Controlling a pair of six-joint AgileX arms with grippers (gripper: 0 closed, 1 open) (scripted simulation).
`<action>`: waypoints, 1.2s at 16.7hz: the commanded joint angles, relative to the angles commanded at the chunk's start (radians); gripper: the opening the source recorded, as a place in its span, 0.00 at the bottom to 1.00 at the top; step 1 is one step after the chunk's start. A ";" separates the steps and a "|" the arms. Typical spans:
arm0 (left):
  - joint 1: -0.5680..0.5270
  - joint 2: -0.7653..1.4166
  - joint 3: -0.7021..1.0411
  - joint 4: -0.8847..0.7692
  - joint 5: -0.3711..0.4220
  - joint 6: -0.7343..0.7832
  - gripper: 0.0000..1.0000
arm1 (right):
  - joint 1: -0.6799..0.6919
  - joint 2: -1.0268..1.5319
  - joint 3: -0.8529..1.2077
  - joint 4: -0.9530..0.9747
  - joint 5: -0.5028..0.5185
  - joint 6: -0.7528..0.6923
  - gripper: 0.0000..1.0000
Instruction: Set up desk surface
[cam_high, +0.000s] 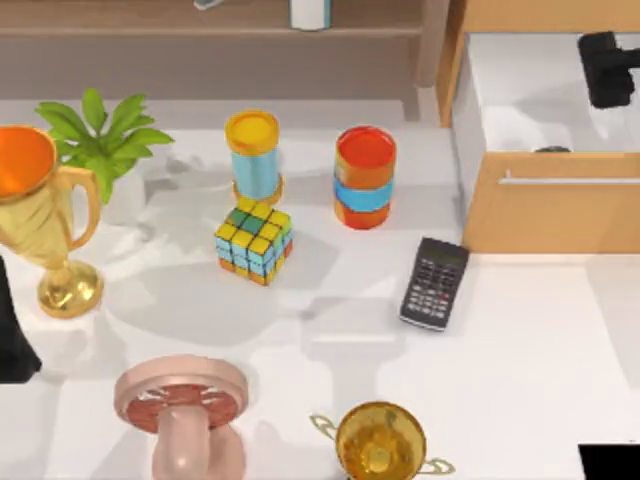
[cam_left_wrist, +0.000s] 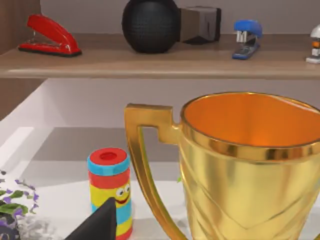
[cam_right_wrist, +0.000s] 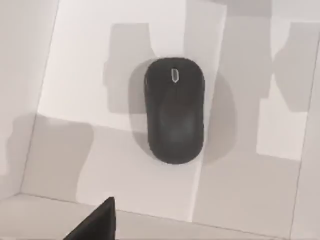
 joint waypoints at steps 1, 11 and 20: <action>0.000 0.000 0.000 0.000 0.000 0.000 1.00 | 0.006 0.097 0.085 -0.045 0.000 -0.004 1.00; 0.000 0.000 0.000 0.000 0.000 0.000 1.00 | 0.028 0.594 0.548 -0.323 0.000 -0.024 1.00; 0.000 0.000 0.000 0.000 0.000 0.000 1.00 | 0.027 0.588 0.514 -0.294 0.001 -0.026 1.00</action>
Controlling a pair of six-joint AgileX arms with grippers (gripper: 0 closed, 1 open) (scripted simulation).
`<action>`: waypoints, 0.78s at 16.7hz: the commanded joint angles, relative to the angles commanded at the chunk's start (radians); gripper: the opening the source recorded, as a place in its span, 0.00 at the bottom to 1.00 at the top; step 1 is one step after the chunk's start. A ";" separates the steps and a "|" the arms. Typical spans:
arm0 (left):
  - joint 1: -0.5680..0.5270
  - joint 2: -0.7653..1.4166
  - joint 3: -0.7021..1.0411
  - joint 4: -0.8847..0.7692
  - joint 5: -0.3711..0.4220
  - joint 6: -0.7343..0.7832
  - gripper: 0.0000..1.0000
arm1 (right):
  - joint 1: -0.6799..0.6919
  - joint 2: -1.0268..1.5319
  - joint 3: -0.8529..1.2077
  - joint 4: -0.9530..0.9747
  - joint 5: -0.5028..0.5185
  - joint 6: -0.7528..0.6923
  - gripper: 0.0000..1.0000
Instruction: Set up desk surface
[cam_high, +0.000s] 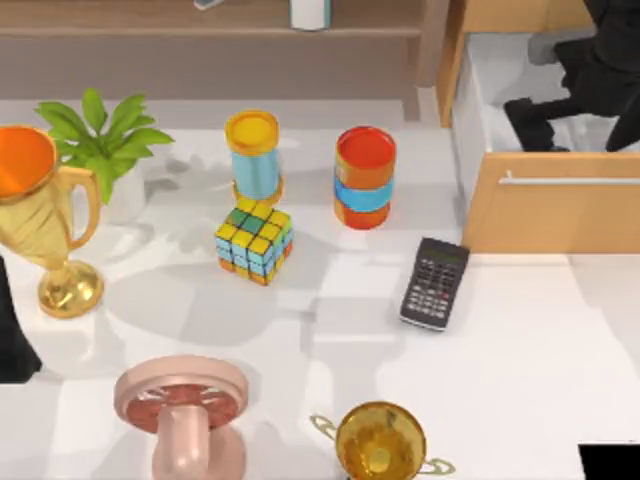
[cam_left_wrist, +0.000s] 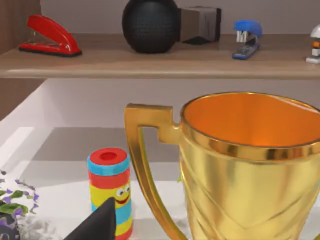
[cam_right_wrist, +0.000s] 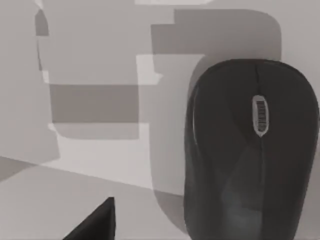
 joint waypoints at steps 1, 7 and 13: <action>0.000 0.000 0.000 0.000 0.000 0.000 1.00 | 0.001 0.001 -0.010 0.010 0.000 0.001 1.00; 0.000 0.000 0.000 0.000 0.000 0.000 1.00 | 0.002 0.031 -0.034 0.066 0.000 0.003 1.00; 0.000 0.000 0.000 0.000 0.000 0.000 1.00 | 0.002 0.034 -0.035 0.068 0.000 0.003 0.85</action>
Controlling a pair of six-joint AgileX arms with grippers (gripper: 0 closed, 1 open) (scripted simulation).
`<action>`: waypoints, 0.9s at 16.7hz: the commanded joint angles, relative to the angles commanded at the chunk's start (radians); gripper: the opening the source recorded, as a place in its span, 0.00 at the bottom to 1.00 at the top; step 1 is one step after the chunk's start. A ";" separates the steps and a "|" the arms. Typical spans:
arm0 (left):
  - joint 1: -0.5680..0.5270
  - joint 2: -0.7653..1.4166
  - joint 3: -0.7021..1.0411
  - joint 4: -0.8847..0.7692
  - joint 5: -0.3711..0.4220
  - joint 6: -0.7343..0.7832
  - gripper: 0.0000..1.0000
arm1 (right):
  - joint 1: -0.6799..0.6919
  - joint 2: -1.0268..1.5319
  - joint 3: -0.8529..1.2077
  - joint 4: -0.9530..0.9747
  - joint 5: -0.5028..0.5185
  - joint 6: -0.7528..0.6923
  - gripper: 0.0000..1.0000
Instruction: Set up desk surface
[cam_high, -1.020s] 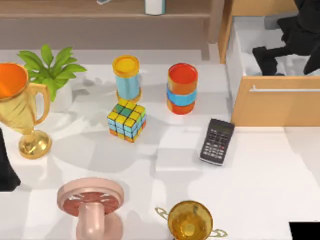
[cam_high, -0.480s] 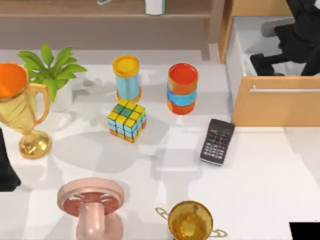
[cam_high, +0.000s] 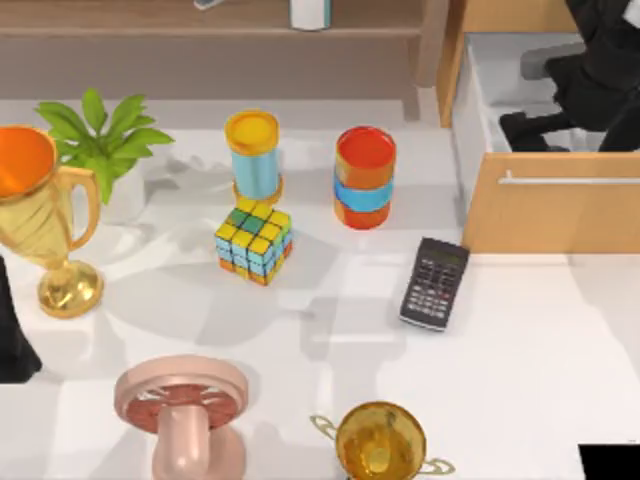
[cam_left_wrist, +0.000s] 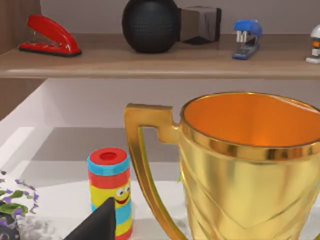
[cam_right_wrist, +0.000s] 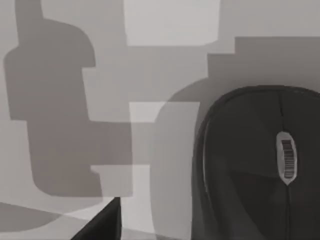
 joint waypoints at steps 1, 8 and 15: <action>0.000 0.000 0.000 0.000 0.000 0.000 1.00 | 0.000 0.000 0.000 0.000 0.000 0.000 0.77; 0.000 0.000 0.000 0.000 0.000 0.000 1.00 | 0.000 0.000 0.000 0.000 0.000 0.000 0.25; 0.000 0.000 0.000 0.000 0.000 0.000 1.00 | 0.000 0.000 0.000 0.000 0.000 0.000 0.00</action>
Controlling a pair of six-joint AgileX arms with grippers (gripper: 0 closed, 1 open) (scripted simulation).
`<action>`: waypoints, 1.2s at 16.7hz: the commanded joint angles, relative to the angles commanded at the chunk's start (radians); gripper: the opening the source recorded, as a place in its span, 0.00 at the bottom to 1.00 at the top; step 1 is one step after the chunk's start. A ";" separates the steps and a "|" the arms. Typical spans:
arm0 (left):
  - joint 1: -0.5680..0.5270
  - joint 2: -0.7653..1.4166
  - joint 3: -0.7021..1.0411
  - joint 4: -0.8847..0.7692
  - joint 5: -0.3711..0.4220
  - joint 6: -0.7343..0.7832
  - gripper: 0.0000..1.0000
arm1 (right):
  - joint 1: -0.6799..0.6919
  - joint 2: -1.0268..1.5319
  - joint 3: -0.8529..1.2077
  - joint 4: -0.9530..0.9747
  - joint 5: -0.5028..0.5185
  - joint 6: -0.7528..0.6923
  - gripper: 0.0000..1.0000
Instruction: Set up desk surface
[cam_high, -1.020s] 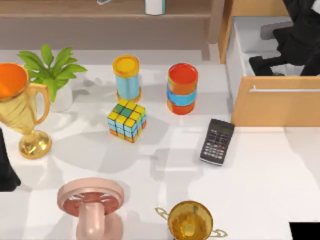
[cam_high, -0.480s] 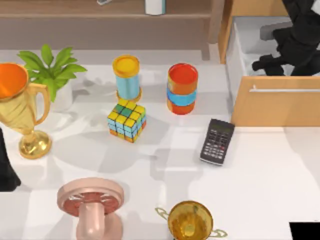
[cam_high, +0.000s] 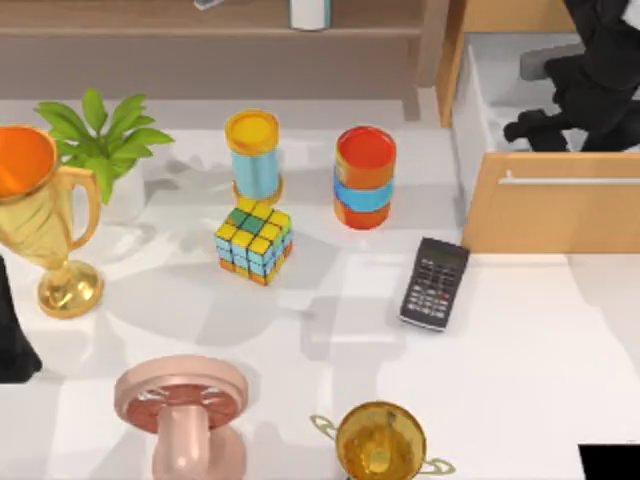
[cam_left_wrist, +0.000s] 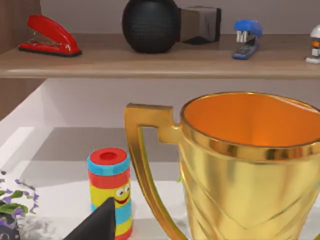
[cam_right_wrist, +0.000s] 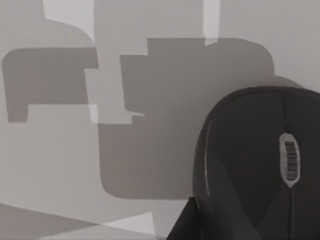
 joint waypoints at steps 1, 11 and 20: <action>0.000 0.000 0.000 0.000 0.000 0.000 1.00 | 0.000 0.000 0.000 0.000 0.000 0.000 0.00; 0.000 0.000 0.000 0.000 0.000 0.000 1.00 | 0.005 -0.114 -0.024 -0.006 0.008 0.006 0.00; 0.000 0.000 0.000 0.000 0.000 0.000 1.00 | 0.043 -0.559 -0.305 0.064 0.028 0.095 0.00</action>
